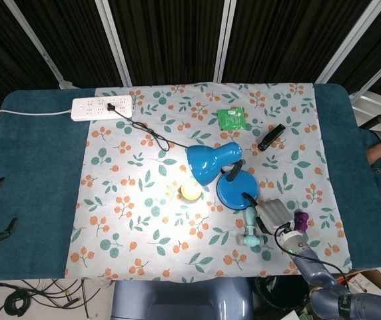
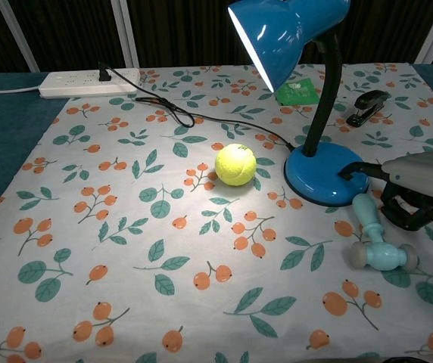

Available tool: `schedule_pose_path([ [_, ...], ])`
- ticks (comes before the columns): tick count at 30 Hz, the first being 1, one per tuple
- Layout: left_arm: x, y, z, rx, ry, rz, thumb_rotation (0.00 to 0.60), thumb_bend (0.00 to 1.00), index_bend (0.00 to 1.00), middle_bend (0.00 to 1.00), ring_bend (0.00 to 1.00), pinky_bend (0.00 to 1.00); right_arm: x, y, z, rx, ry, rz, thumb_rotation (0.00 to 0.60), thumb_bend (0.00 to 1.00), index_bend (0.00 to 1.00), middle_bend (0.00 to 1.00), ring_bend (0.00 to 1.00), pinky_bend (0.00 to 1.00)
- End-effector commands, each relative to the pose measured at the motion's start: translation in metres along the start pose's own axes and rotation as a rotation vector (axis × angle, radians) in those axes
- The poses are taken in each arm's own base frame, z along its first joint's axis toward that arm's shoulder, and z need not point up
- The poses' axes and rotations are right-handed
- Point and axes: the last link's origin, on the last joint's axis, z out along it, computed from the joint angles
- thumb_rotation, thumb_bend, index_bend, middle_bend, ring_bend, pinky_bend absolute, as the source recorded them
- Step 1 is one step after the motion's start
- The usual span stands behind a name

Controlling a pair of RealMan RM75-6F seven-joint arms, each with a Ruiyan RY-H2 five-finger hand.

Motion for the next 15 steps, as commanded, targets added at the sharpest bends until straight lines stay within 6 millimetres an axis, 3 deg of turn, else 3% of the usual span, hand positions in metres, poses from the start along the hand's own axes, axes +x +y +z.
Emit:
schedule_pose_path([
  [1,0.0000,0.0000,-0.0001,0.000,0.000,0.000,0.600,0.30,0.00,0.00,0.00,0.00,-0.0002,-0.0003,0.0004,0.001,-0.001,-0.001,0.600,0.56,0.08,0.73,0.82,0.76],
  [15,-0.0001,0.0000,0.0001,0.000,0.000,-0.001,0.600,0.30,0.00,0.00,0.00,0.00,-0.0031,0.0000,0.0030,-0.002,-0.027,-0.015,0.600,0.56,0.17,0.73,0.82,0.76],
])
